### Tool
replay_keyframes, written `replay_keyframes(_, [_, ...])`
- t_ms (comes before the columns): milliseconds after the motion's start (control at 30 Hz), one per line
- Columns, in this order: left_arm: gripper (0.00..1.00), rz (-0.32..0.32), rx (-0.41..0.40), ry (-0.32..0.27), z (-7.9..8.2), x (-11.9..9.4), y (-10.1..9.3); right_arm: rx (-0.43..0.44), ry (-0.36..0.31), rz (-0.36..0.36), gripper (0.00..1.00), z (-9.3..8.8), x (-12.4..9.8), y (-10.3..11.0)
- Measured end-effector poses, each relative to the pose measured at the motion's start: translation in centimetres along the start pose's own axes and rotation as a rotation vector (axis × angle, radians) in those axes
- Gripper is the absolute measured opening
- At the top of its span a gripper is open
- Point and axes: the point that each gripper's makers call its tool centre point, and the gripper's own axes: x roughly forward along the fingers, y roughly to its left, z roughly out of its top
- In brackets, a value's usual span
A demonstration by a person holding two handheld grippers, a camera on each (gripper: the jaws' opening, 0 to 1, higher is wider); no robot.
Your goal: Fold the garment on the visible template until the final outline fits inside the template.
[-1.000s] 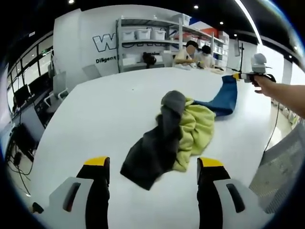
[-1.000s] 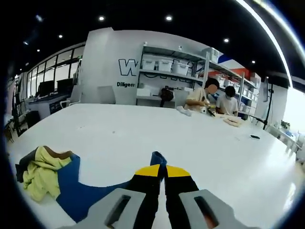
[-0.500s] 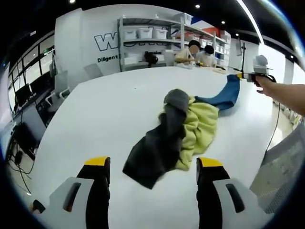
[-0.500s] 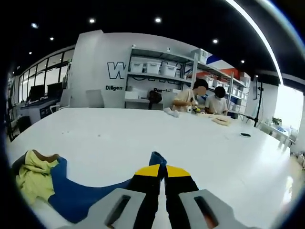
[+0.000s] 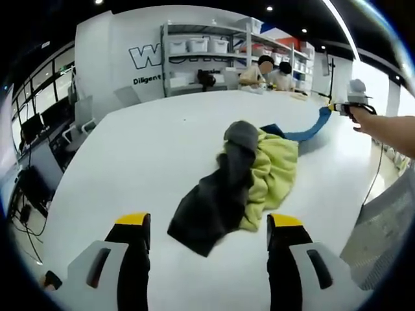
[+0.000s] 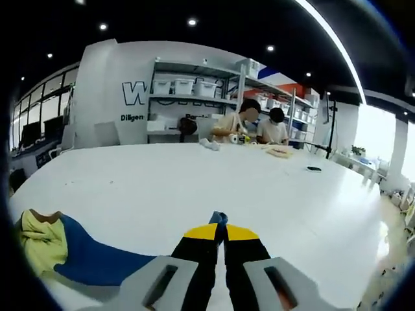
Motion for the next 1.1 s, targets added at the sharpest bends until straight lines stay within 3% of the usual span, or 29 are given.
replay_keyframes(267, [0.68,-0.004,-0.004,-0.003,0.1,0.0,-0.1,0.001,0.118,-0.03,0.0,-3.8,-0.4,-0.7])
replay_keyframes(433, [0.68,-0.008,-0.001,-0.002,0.1,0.0,-0.2,-0.02,0.145,-0.032,0.0,-4.7,-0.4,-1.0])
replay_keyframes(667, [0.68,-0.009,-0.001,-0.005,0.2,-0.1,-0.2,-0.044,0.233,-0.032,0.0,-7.6,-0.7,-1.1])
replay_keyframes(1000, [0.68,-0.01,-0.001,-0.006,0.2,-0.1,-0.2,-0.124,0.294,-0.023,0.0,-9.5,-0.9,-0.7])
replay_keyframes(1100, [0.68,-0.013,-0.001,-0.007,0.2,0.0,-0.3,-0.142,0.316,-0.013,0.04,-10.3,-1.0,-0.6])
